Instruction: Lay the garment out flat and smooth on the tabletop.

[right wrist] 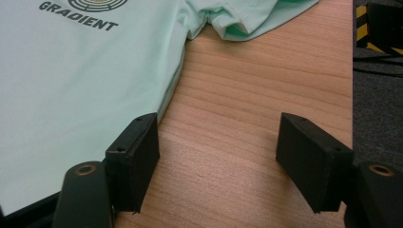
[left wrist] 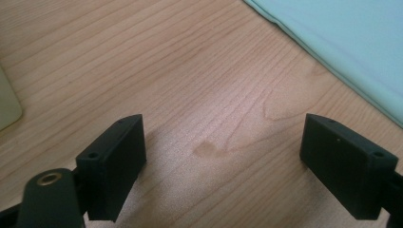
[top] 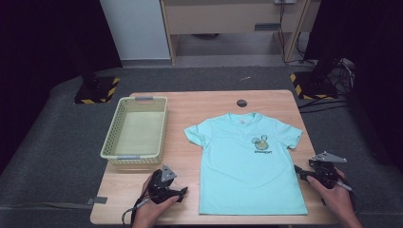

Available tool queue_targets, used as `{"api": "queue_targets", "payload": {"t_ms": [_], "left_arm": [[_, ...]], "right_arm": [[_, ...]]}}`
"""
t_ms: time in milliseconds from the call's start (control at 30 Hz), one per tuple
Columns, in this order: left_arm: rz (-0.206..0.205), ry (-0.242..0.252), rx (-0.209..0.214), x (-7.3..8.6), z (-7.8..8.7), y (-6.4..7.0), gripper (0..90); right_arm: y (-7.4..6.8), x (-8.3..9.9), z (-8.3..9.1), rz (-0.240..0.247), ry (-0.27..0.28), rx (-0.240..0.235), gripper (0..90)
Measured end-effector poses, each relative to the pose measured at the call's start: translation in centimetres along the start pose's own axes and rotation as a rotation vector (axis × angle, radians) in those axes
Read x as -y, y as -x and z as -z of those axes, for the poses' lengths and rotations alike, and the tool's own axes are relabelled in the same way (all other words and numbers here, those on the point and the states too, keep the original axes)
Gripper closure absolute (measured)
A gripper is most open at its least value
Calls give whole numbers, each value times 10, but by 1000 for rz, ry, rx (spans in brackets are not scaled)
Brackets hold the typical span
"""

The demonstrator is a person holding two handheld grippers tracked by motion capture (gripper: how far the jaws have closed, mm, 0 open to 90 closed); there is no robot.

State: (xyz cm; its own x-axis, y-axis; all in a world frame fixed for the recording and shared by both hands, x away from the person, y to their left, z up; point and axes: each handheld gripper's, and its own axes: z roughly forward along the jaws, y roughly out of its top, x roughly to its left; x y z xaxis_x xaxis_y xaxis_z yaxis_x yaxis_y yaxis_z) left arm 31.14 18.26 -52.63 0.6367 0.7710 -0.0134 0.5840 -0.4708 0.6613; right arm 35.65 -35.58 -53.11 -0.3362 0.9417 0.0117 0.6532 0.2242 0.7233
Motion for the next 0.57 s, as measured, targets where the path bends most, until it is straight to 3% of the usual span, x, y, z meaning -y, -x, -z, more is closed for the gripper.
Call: {"api": "queue_targets", "payload": {"t_ms": [233, 567], "left_arm": [[-18, 38, 13, 6, -2, 2, 58], [-24, 30, 17, 6, -1, 3, 57]], "right_arm": [[-4, 0, -1, 5, -12, -5, 226], [-7, 1, 0, -3, -15, -1, 217]]}}
